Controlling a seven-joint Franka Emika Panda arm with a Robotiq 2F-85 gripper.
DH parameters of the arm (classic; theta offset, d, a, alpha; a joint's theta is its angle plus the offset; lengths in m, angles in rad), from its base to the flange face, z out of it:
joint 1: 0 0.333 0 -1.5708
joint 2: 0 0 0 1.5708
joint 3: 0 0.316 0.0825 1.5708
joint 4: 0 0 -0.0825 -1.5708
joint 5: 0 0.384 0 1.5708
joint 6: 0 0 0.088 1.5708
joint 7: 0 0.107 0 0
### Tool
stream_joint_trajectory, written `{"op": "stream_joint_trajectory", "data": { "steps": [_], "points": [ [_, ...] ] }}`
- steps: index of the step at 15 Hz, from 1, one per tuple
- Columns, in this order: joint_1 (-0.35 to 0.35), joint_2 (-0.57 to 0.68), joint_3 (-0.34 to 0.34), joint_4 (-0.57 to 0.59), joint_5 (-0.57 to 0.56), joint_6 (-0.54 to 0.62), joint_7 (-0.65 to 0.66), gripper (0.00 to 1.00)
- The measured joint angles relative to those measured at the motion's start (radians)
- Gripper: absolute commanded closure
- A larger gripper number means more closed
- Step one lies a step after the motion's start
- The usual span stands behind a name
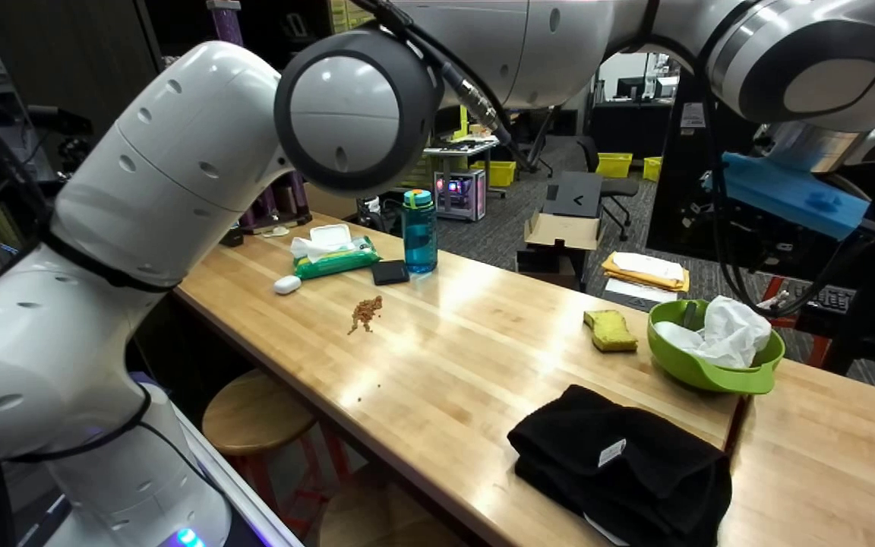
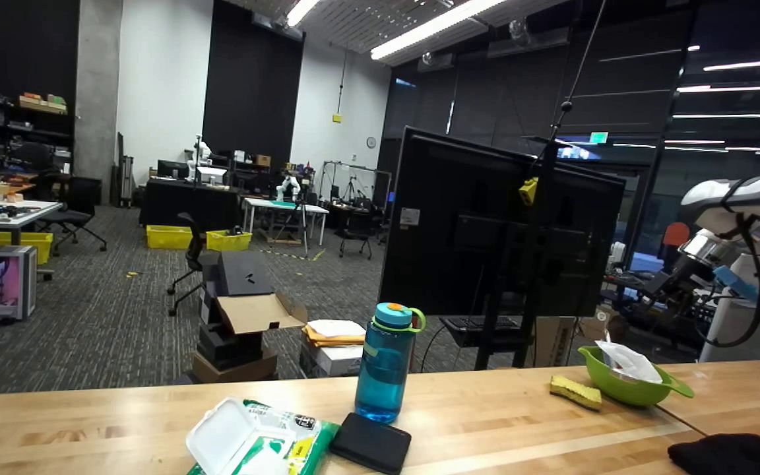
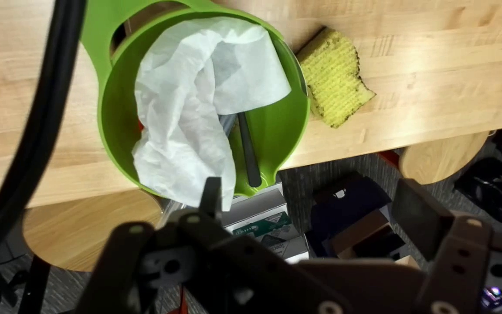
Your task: Remove the tissue from the green bowl and put it on the table
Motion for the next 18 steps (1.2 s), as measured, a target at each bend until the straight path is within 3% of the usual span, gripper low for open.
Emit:
{"op": "stream_joint_trajectory", "data": {
  "steps": [18],
  "points": [
    [-0.009,0.135,-0.026,0.070,-0.063,0.037,0.070,0.00]
  ]
}}
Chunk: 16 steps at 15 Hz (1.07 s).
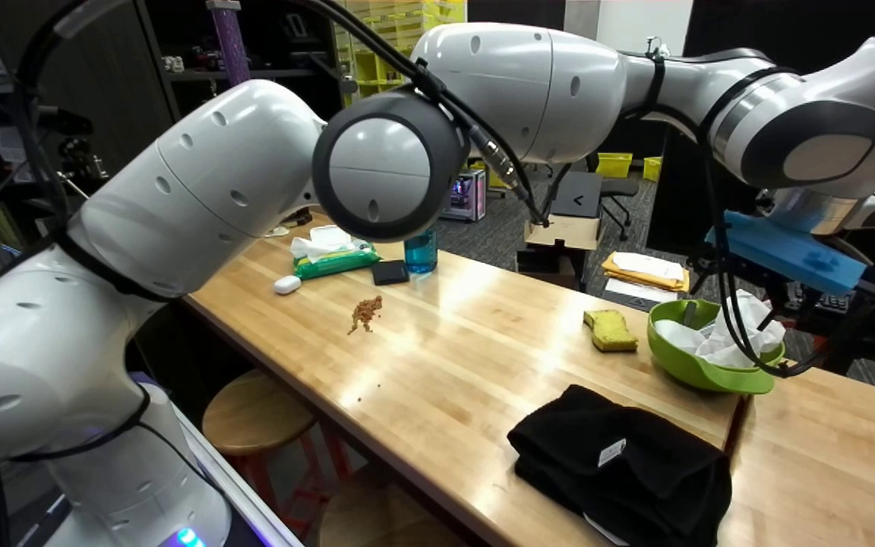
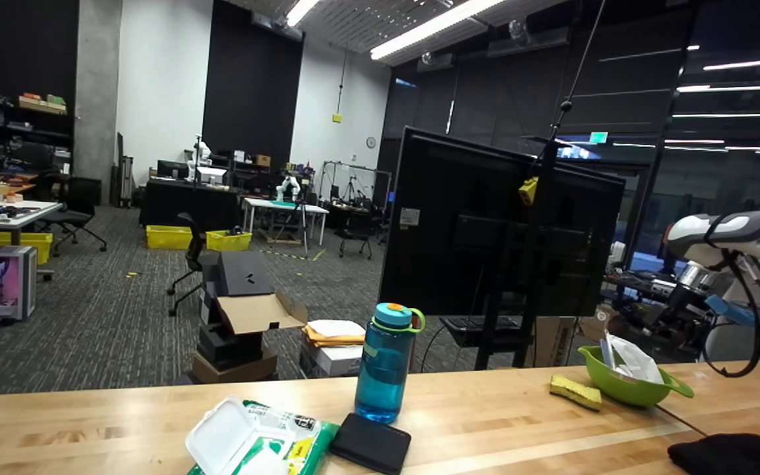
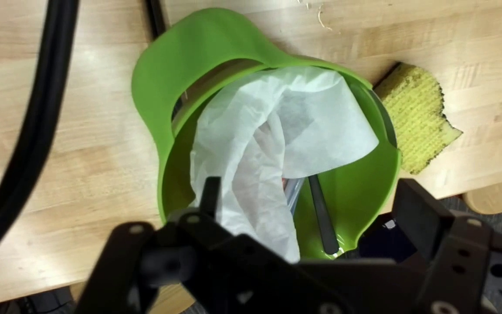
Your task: Remove the tissue from the green bowl and put it on the table
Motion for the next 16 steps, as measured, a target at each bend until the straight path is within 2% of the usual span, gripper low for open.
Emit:
{"op": "stream_joint_trajectory", "data": {
  "steps": [15,16],
  "points": [
    [-0.010,0.133,-0.017,0.121,-0.007,0.010,0.035,0.00],
    [-0.010,0.141,-0.017,0.132,-0.007,0.010,0.037,0.10]
  ]
}}
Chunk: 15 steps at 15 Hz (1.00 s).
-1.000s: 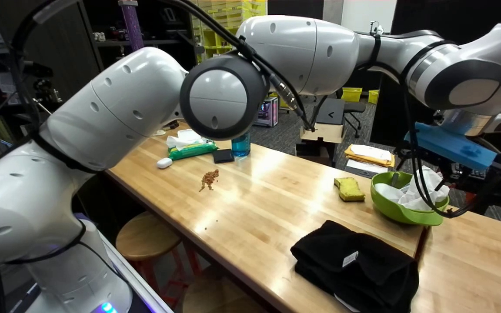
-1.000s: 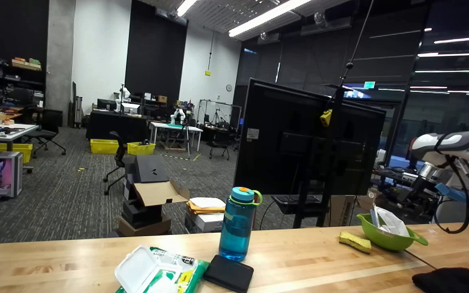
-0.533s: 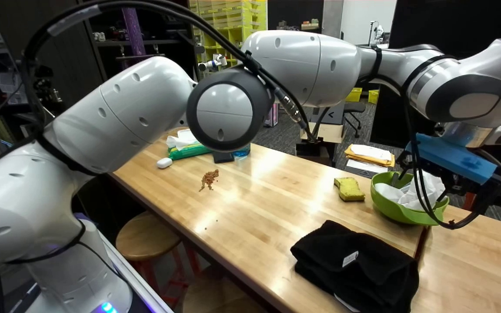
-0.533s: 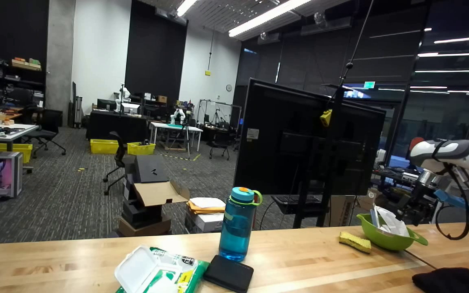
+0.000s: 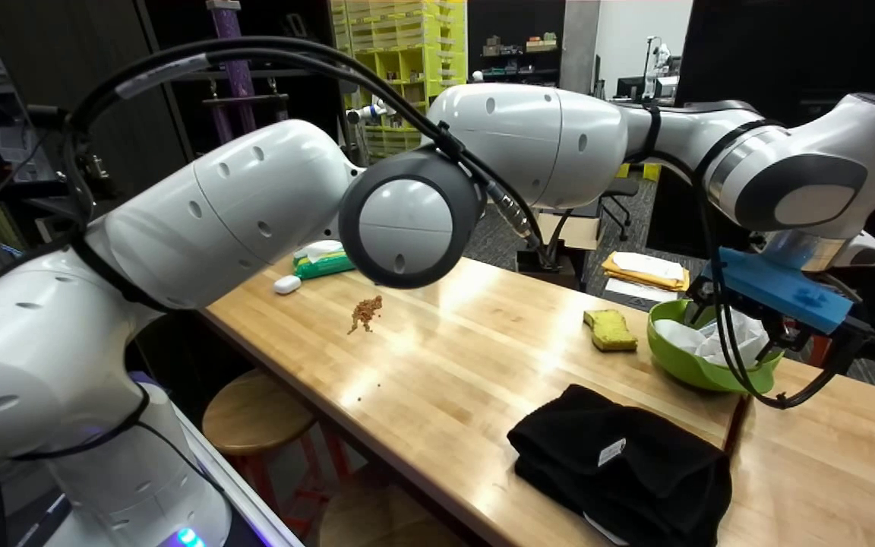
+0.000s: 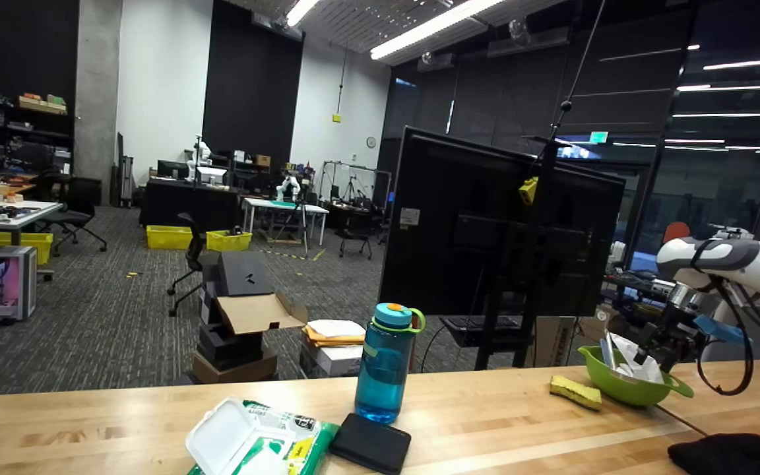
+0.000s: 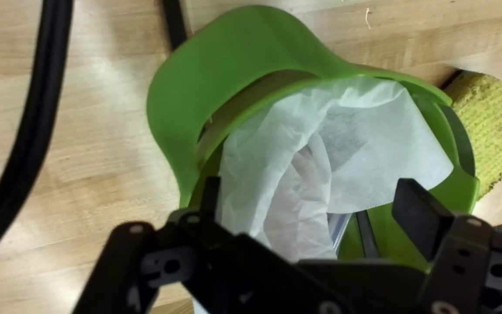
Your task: Remove the tissue from the green bowl and put it on the table
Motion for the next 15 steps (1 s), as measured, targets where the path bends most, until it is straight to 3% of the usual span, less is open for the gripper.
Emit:
{"op": "stream_joint_trajectory", "data": {
  "steps": [1,2,10,12,15],
  "points": [
    [0.000,0.007,0.001,0.010,0.000,0.000,0.000,0.16],
    [0.000,0.013,0.001,0.020,0.000,0.000,0.000,0.32],
    [0.000,0.024,0.002,0.055,0.000,-0.001,0.000,0.94],
    [-0.001,0.027,0.002,0.055,0.000,-0.001,0.000,1.00],
    [-0.006,0.034,0.002,0.055,0.000,-0.001,0.000,1.00]
  ]
}}
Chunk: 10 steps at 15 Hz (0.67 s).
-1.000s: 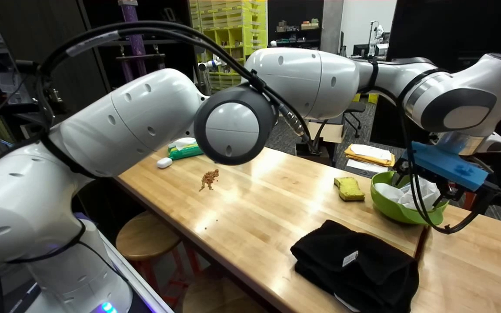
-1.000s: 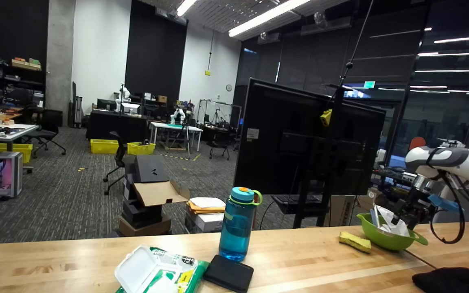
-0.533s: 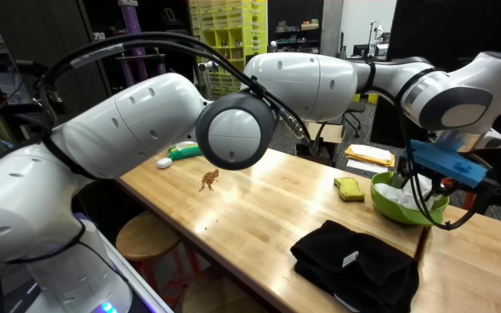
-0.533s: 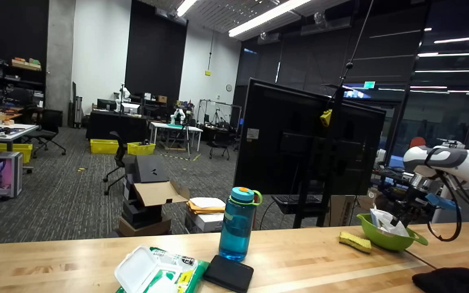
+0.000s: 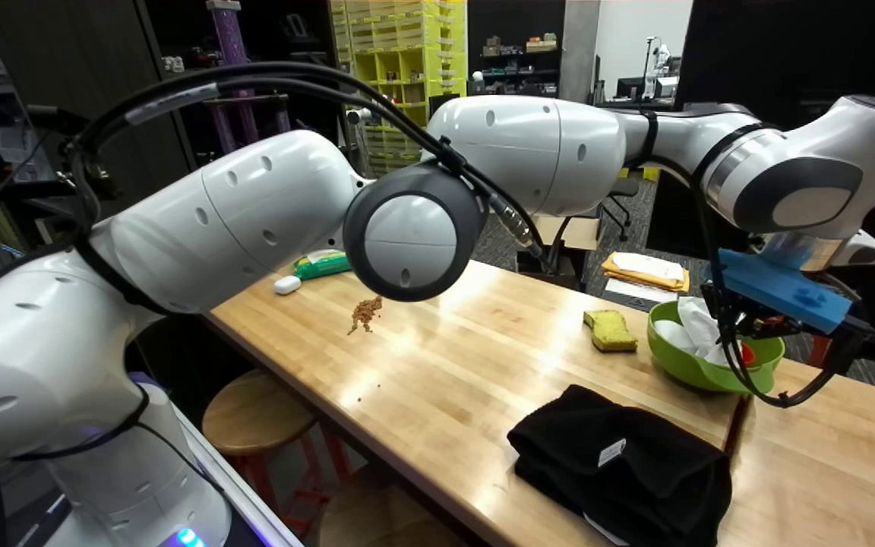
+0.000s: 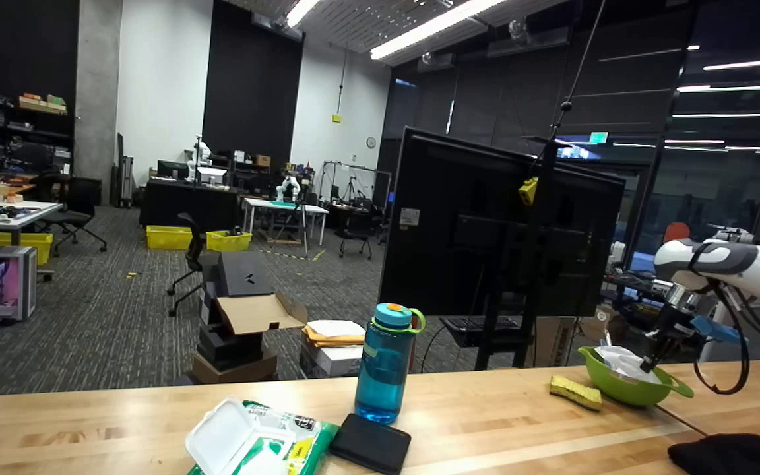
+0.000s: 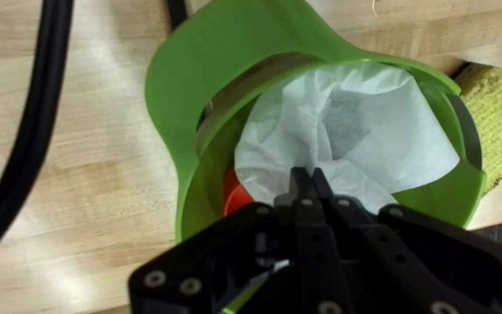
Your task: Remove the tissue from the green bowl and put it on the table
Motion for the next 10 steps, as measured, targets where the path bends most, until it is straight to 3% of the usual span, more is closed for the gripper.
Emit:
{"op": "stream_joint_trajectory", "data": {
  "steps": [8,10],
  "points": [
    [0.001,-0.015,0.000,0.056,0.001,-0.020,0.009,1.00],
    [-0.026,-0.020,0.092,0.121,-0.088,-0.054,0.033,1.00]
  ]
}}
